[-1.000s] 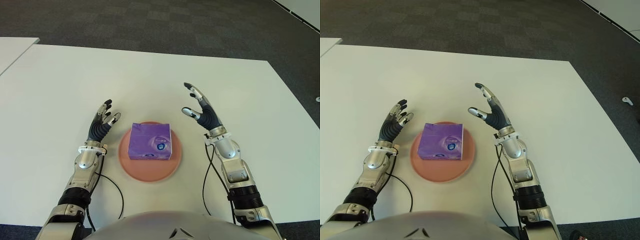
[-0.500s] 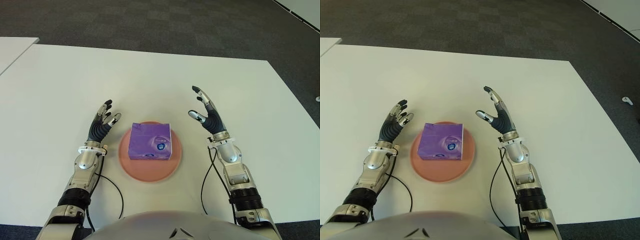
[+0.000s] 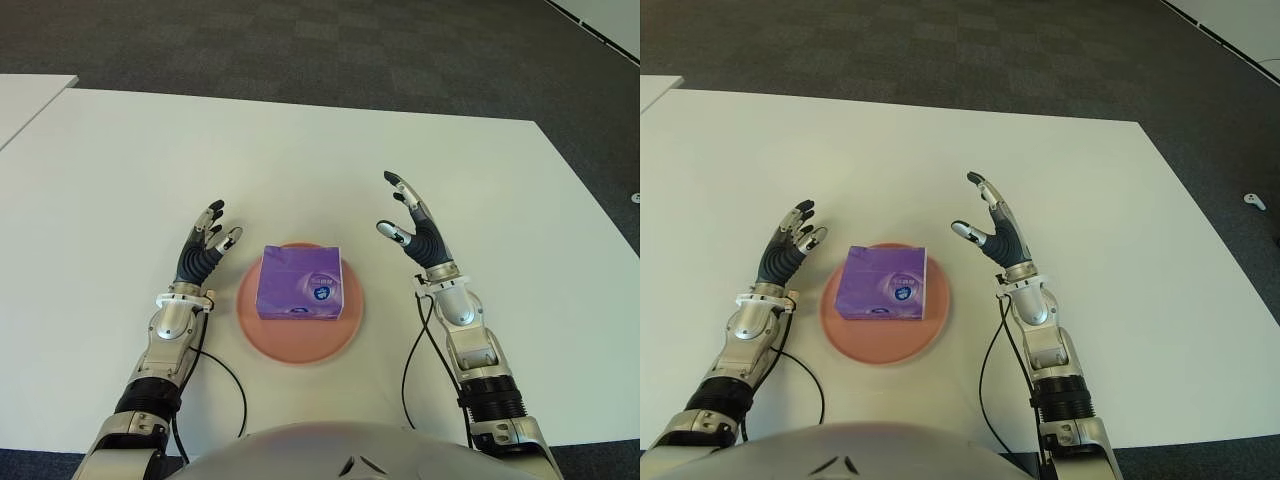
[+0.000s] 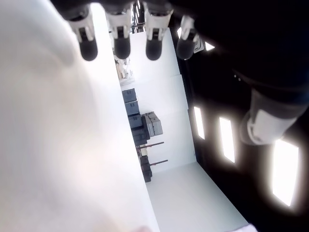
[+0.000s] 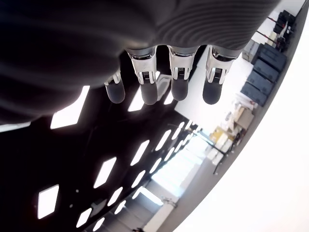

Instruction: Put the tissue paper into the plate.

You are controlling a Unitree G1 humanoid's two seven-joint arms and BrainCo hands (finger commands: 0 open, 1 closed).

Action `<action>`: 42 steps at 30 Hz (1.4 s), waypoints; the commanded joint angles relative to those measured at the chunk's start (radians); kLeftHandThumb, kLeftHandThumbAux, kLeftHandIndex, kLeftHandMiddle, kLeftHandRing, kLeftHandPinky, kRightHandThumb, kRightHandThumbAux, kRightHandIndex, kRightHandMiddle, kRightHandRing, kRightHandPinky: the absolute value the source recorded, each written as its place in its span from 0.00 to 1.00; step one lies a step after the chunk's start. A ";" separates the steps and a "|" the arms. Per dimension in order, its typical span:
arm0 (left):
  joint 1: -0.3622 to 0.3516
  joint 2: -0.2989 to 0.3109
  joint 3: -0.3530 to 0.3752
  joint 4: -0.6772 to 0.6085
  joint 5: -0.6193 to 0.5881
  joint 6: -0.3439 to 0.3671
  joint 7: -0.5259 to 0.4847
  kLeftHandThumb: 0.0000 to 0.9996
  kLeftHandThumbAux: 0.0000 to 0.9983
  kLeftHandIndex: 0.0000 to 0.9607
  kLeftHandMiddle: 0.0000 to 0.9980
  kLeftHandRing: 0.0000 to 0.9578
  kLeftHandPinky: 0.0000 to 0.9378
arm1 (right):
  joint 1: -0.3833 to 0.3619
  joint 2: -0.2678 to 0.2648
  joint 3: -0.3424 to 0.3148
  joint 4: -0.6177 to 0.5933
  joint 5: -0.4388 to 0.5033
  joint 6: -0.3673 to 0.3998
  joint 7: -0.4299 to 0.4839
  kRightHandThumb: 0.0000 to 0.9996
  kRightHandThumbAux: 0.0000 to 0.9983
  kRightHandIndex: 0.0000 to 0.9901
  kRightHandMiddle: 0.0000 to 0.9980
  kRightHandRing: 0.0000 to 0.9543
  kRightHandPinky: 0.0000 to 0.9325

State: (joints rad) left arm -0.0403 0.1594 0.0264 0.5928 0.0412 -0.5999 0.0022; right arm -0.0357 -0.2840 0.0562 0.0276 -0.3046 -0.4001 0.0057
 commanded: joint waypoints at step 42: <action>0.103 -0.010 -0.012 0.022 0.021 0.041 0.004 0.00 0.49 0.00 0.00 0.00 0.00 | -0.044 0.328 -0.079 0.819 0.162 -0.244 -0.224 0.00 0.60 0.00 0.00 0.00 0.00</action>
State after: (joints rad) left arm -0.0281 0.1683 0.0257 0.5558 0.0385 -0.5882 0.0022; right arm -0.1687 -0.0072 -0.0128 0.6379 -0.1579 -0.5833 -0.1772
